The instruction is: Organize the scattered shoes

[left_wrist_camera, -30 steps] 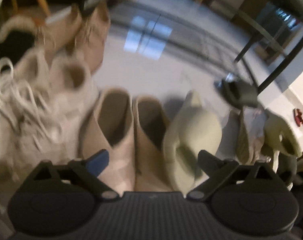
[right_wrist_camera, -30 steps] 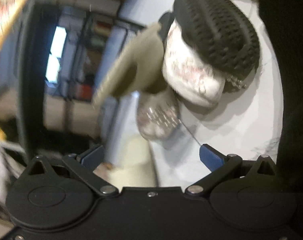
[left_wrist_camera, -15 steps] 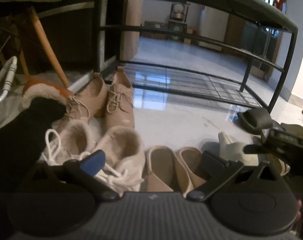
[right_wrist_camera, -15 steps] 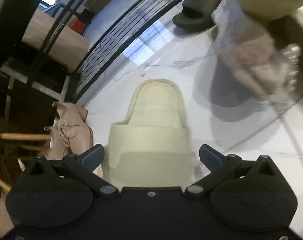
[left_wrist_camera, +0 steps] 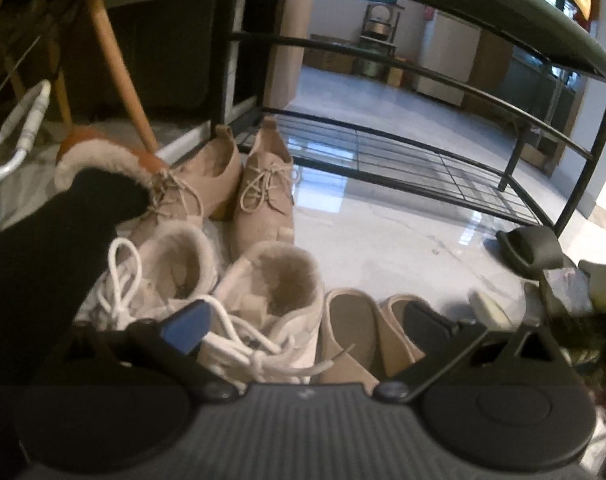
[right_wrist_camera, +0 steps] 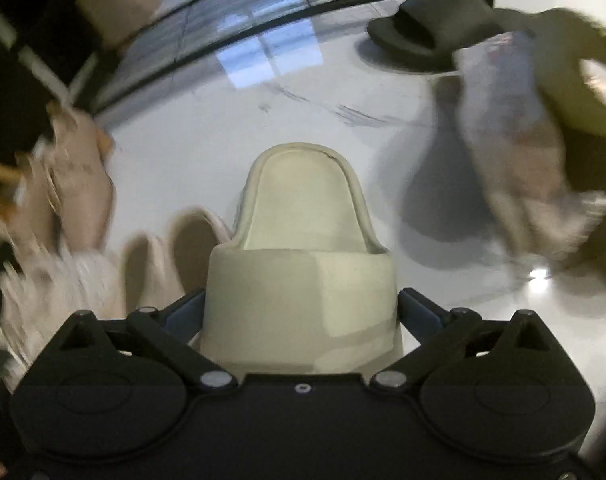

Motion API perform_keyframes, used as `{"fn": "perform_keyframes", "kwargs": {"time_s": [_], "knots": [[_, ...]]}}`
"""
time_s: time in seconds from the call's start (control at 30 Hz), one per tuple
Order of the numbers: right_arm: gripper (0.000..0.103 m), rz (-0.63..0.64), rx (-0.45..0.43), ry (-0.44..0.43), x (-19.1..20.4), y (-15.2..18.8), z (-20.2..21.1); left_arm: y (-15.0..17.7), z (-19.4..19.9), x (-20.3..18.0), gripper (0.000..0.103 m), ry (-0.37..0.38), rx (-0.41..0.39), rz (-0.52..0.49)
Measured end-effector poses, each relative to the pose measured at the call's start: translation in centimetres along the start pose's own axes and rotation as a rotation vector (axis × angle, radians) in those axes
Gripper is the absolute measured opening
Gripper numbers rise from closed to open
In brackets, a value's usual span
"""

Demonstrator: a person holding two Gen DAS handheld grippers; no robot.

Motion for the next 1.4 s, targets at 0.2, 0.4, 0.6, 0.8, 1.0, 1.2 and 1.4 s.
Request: {"fn": "perform_keyframes", "kwargs": {"time_s": [0.2,0.4,0.6,0.8,1.0,1.2,1.4], "knots": [[0.102,-0.016,0.049,0.13,-6.5,3.0,1.6,1.3,-0.2,-2.2,0.102,0.042,0.027,-0.085],[0.103,-0.013,0.031,0.256,-10.4,3.3,1.9,1.8,0.2,-3.8,0.102,0.044,0.023,-0.14],[0.103,0.019,-0.037,0.323,-13.0,0.5,1.3,1.9,0.6,-5.0,0.102,0.051,0.002,-0.19],[0.103,0.014,-0.082,0.321,-15.4,-0.8,2.0,3.3,0.0,-7.1,0.102,0.062,0.046,-0.255],[0.103,0.036,-0.088,0.311,-17.6,-1.5,2.3,3.8,0.0,-9.0,0.102,0.074,0.046,-0.299],[0.103,0.056,-0.095,0.295,-18.9,-1.8,2.5,4.3,-0.5,-10.5,0.102,0.05,0.087,-0.313],[0.103,0.047,-0.103,0.306,-19.9,-2.4,2.4,4.5,-1.6,-11.2,0.102,-0.037,0.182,-0.333]]}}
Point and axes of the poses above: each gripper's, at about its wrist camera, not at the fingertips, and z roughly against the way its jaws point, x to its left, y to its underside, the point moved 9 cm from there along -z, roughly the way its jaws point
